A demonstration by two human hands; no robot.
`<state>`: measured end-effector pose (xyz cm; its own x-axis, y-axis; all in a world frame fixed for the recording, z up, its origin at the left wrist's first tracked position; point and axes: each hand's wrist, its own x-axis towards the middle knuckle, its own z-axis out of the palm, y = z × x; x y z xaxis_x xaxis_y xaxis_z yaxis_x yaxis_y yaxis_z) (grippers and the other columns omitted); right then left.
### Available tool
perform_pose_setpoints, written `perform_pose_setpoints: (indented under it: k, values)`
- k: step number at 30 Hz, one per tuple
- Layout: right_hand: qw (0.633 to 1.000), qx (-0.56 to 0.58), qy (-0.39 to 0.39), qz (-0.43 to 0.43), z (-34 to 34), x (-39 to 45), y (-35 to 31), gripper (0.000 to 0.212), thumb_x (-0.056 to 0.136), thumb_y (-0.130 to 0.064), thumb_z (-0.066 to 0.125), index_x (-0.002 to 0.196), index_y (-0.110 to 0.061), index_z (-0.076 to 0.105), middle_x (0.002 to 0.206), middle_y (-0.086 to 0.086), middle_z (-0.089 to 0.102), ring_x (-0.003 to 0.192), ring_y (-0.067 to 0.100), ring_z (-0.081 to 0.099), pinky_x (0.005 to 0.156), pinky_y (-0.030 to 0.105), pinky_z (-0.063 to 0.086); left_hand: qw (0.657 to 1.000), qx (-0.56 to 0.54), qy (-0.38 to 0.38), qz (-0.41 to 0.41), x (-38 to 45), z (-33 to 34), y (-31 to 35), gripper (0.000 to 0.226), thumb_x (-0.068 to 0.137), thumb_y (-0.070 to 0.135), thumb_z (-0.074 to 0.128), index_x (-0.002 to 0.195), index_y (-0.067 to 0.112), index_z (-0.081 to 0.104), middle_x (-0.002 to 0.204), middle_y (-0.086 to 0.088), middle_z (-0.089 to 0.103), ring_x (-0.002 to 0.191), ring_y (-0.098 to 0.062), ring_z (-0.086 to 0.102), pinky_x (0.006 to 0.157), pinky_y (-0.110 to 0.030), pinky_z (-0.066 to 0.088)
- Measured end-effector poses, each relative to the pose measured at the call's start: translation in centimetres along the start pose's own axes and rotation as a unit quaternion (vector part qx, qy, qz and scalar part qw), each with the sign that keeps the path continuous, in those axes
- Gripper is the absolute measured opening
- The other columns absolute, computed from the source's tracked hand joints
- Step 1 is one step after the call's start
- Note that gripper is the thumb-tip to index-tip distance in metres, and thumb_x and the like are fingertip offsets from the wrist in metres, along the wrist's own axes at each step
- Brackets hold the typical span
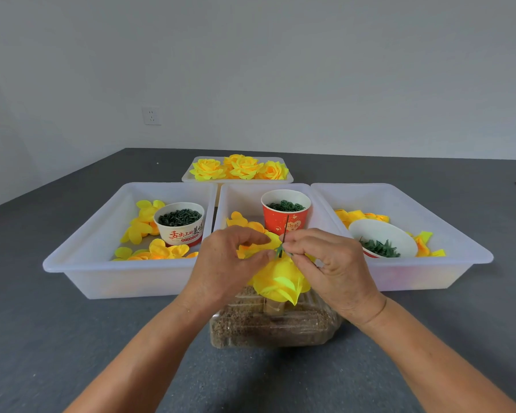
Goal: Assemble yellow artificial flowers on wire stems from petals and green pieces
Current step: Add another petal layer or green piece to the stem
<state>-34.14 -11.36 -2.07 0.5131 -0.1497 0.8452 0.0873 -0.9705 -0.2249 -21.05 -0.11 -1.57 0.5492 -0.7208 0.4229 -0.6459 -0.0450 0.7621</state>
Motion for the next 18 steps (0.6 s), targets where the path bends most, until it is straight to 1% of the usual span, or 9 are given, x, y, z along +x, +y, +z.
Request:
perform_pose_setpoints:
  k: [1,2,5,8,10,12,15,16,18]
  values:
    - [1.0,0.005,-0.003,0.002,0.0,-0.1,0.0,0.01,0.071,0.006,0.068,0.077,0.0,0.073,0.086,0.008,0.072,0.077,0.014,0.068,0.075,0.022,0.054,1.0,-0.002,0.001,0.009,-0.1,-0.1,0.1,0.017,0.076,0.021,0.075,0.093,0.023,0.073,0.098,0.009,0.069,0.094,-0.001,0.06,0.074,0.003,0.035]
    - [1.0,0.009,-0.005,0.005,-0.1,-0.1,-0.1,0.01,0.071,0.006,0.068,0.077,0.0,0.073,0.086,0.008,0.072,0.077,0.015,0.068,0.075,0.023,0.054,1.0,-0.006,0.0,0.022,-0.1,-0.2,0.3,0.017,0.076,0.018,0.075,0.091,0.026,0.072,0.098,0.009,0.068,0.094,-0.001,0.06,0.075,0.001,0.037]
    - [0.999,0.018,-0.009,0.025,-0.1,-0.1,-0.2,0.012,0.069,0.003,0.067,0.077,-0.001,0.074,0.086,0.007,0.073,0.078,0.015,0.069,0.076,0.023,0.054,0.999,-0.008,-0.004,0.048,-0.3,-0.3,0.8,0.025,0.079,0.01,0.071,0.081,0.034,0.069,0.093,0.009,0.068,0.092,-0.001,0.06,0.083,-0.013,0.044]
    - [0.997,0.046,-0.022,0.066,-0.3,-0.2,-0.2,0.015,0.069,0.001,0.064,0.078,-0.003,0.074,0.087,0.004,0.072,0.083,0.015,0.068,0.08,0.022,0.052,0.998,0.004,-0.01,0.061,-0.3,-0.3,1.1,0.016,0.081,0.012,0.067,0.083,0.027,0.073,0.09,0.01,0.068,0.088,0.001,0.06,0.082,-0.018,0.046]
    - [0.987,0.093,-0.032,0.124,-0.5,-0.2,-0.3,0.016,0.071,-0.001,0.063,0.08,-0.008,0.074,0.088,0.001,0.072,0.087,0.012,0.067,0.083,0.02,0.051,0.997,0.006,-0.01,0.07,-0.3,-0.2,1.2,0.01,0.082,0.018,0.069,0.084,0.026,0.074,0.088,0.011,0.068,0.086,0.001,0.06,0.081,-0.02,0.046]
    - [0.973,0.129,-0.037,0.186,-0.6,0.0,-0.3,0.016,0.076,-0.002,0.066,0.079,-0.016,0.073,0.086,-0.004,0.071,0.088,0.006,0.065,0.081,0.016,0.049,0.997,0.007,-0.007,0.078,-0.2,-0.2,1.3,0.007,0.08,0.02,0.071,0.083,0.025,0.075,0.086,0.011,0.068,0.085,-0.001,0.06,0.08,-0.022,0.047]
    - [0.96,0.13,-0.041,0.245,-0.6,0.3,-0.4,0.016,0.079,-0.013,0.071,0.078,-0.029,0.07,0.082,-0.014,0.07,0.085,-0.001,0.063,0.077,0.011,0.048,0.996,0.018,0.004,0.091,0.0,-0.1,1.5,0.007,0.078,0.015,0.073,0.082,0.021,0.076,0.083,0.011,0.067,0.084,-0.002,0.061,0.08,-0.022,0.047]
    - [0.957,0.129,-0.044,0.257,-0.6,0.4,-0.4,0.016,0.079,-0.016,0.072,0.078,-0.032,0.069,0.082,-0.015,0.07,0.085,-0.001,0.063,0.077,0.013,0.048,0.995,0.024,0.008,0.095,0.0,0.0,1.5,0.007,0.077,0.014,0.074,0.082,0.019,0.076,0.083,0.011,0.067,0.084,-0.003,0.061,0.08,-0.022,0.047]
    - [0.952,0.129,-0.056,0.273,-0.6,0.4,-0.5,0.017,0.079,-0.019,0.073,0.077,-0.035,0.068,0.083,-0.014,0.07,0.087,0.003,0.063,0.079,0.022,0.051,0.993,0.04,0.012,0.108,0.1,0.1,1.6,0.007,0.077,0.013,0.074,0.082,0.016,0.076,0.083,0.01,0.066,0.083,-0.006,0.061,0.079,-0.021,0.047]
